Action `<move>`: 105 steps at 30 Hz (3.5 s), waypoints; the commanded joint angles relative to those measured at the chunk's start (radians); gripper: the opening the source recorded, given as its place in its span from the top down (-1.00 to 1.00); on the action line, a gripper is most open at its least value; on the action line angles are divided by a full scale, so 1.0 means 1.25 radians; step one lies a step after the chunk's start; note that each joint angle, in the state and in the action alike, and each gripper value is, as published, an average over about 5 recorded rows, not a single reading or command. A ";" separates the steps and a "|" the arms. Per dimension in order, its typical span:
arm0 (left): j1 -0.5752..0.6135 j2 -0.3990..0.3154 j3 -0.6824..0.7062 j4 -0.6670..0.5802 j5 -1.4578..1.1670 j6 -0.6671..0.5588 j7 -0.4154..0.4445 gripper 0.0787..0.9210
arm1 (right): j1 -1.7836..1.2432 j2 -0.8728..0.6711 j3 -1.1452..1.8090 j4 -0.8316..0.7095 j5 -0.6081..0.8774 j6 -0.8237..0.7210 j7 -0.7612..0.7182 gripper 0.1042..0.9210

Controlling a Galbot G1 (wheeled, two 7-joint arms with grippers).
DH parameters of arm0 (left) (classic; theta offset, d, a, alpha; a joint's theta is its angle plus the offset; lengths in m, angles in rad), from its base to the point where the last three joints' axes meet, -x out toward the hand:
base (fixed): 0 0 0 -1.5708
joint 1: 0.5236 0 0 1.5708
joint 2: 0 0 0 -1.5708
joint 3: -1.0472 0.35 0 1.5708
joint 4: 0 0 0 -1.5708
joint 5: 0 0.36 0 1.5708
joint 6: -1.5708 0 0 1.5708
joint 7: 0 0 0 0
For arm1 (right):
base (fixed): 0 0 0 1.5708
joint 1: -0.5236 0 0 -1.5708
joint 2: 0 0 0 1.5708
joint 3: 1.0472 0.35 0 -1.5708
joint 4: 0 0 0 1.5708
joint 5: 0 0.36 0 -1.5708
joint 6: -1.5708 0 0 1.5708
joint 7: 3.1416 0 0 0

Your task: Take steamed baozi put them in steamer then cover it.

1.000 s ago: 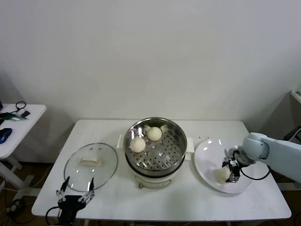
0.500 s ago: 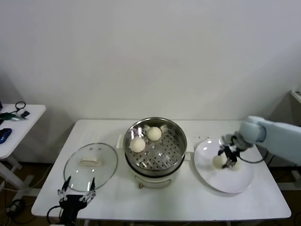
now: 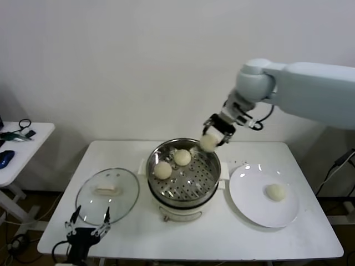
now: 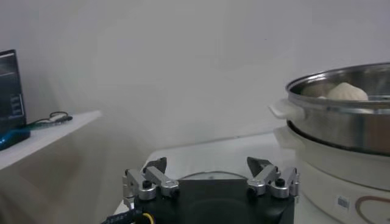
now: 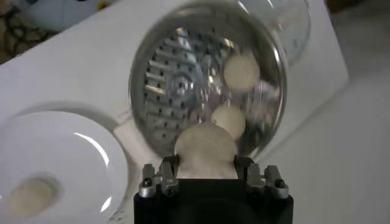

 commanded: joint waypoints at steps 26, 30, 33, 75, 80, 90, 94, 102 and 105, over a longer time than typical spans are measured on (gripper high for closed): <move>0.011 0.005 -0.012 -0.009 -0.013 -0.012 -0.006 -0.77 | -0.215 0.219 -0.045 -0.032 -0.230 0.074 0.084 -0.44; 0.010 0.005 -0.012 -0.008 -0.012 -0.014 -0.007 -0.77 | -0.165 0.186 -0.020 -0.035 -0.159 0.079 0.061 -0.69; 0.010 0.004 -0.012 -0.007 -0.011 -0.015 -0.008 -0.77 | -0.090 0.130 -0.007 -0.056 -0.051 0.074 0.000 -0.75; 0.015 -0.018 -0.005 -0.003 0.012 -0.013 -0.005 -0.77 | -0.663 -0.311 0.287 -0.428 -0.092 -0.324 0.028 -0.76; 0.019 -0.019 -0.008 0.000 0.011 -0.016 -0.007 -0.77 | -0.671 -0.290 0.303 -0.455 -0.103 -0.324 0.038 -0.76; 0.017 -0.018 -0.008 0.003 0.009 -0.018 -0.009 -0.77 | -0.656 -0.301 0.294 -0.413 -0.087 -0.337 0.030 -0.46; 0.017 -0.016 -0.006 0.002 0.009 -0.017 -0.009 -0.77 | -0.567 -0.309 0.238 -0.368 -0.053 -0.347 0.031 -0.36; 0.015 -0.011 -0.002 -0.002 0.011 -0.013 -0.009 -0.77 | 0.016 -0.224 -0.186 -0.172 0.229 -0.387 0.016 -0.33; 0.014 -0.007 -0.001 -0.006 0.011 -0.010 -0.008 -0.77 | 0.183 -0.154 -0.241 -0.083 0.357 -0.425 0.014 -0.33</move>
